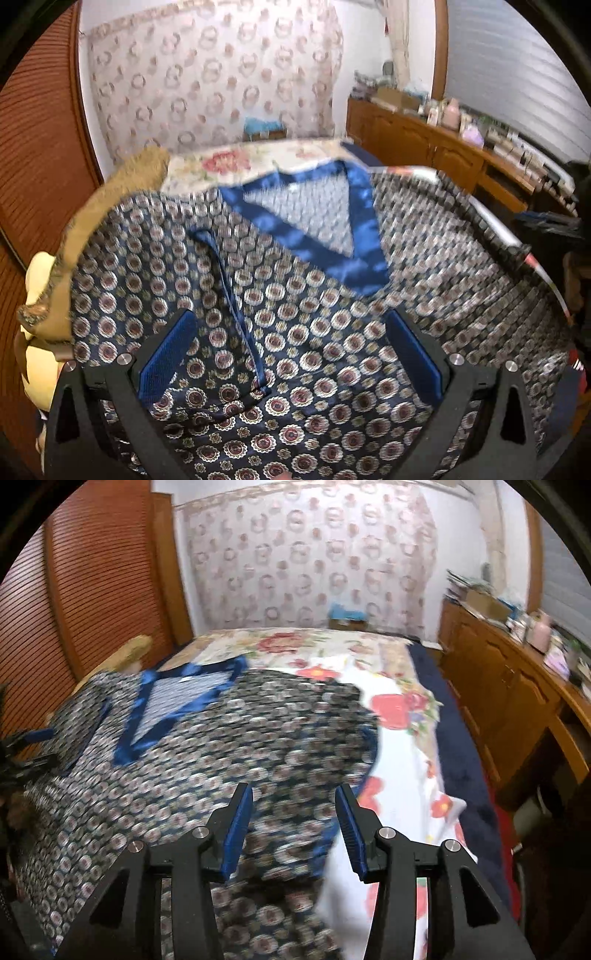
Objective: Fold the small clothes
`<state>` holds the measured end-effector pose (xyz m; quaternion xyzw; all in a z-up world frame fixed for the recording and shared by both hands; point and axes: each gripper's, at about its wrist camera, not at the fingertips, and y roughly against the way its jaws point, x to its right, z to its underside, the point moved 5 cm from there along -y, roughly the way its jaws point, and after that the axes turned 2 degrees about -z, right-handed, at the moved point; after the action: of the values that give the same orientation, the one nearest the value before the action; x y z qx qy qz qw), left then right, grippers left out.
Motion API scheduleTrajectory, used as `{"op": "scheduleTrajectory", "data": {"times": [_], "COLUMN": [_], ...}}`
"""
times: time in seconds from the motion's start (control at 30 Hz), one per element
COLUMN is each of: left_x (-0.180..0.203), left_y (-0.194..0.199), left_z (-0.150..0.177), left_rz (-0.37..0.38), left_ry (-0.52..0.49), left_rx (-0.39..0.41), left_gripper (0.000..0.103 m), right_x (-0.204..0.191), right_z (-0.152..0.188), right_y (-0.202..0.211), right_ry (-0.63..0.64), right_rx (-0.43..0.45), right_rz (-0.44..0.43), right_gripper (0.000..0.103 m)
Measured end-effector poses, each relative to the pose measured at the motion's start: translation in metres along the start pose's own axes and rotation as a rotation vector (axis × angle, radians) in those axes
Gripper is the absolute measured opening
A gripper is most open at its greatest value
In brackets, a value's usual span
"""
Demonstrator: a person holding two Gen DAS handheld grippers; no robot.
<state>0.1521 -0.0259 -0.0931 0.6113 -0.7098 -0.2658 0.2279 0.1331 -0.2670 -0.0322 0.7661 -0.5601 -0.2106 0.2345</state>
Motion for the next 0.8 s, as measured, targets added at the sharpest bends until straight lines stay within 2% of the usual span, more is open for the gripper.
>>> {"op": "scheduleTrajectory", "data": {"times": [0.1, 0.2, 0.4, 0.5, 0.57, 0.63, 0.7, 0.8], "left_x": [0.004, 0.009, 0.016, 0.019, 0.020, 0.021, 0.021, 0.020], "left_y": [0.015, 0.027, 0.047, 0.049, 0.052, 0.052, 0.052, 0.051], "left_z": [-0.007, -0.015, -0.022, -0.023, -0.022, -0.020, -0.019, -0.017], "left_rz": [-0.005, -0.016, 0.041, 0.060, 0.061, 0.059, 0.067, 0.077], "left_ry": [-0.015, -0.026, -0.039, -0.038, -0.042, -0.047, -0.045, -0.039], "left_rx": [0.046, 0.076, 0.120, 0.117, 0.125, 0.125, 0.119, 0.113], "left_gripper": [0.103, 0.103, 0.103, 0.103, 0.103, 0.103, 0.103, 0.103], "right_x": [0.017, 0.027, 0.035, 0.039, 0.038, 0.034, 0.028, 0.024], "right_z": [0.001, 0.000, -0.007, -0.010, -0.011, -0.012, -0.012, -0.016], "right_y": [-0.018, -0.041, -0.063, -0.073, -0.073, -0.073, -0.076, -0.074], "right_ry": [-0.048, -0.125, -0.127, -0.133, -0.124, -0.103, -0.061, -0.025], "right_rx": [-0.034, -0.064, -0.107, -0.118, -0.117, -0.120, -0.126, -0.114], "right_rz": [0.012, -0.044, 0.024, 0.034, 0.042, 0.034, 0.030, 0.026], "right_gripper": [0.048, 0.048, 0.048, 0.047, 0.037, 0.011, 0.004, 0.002]}}
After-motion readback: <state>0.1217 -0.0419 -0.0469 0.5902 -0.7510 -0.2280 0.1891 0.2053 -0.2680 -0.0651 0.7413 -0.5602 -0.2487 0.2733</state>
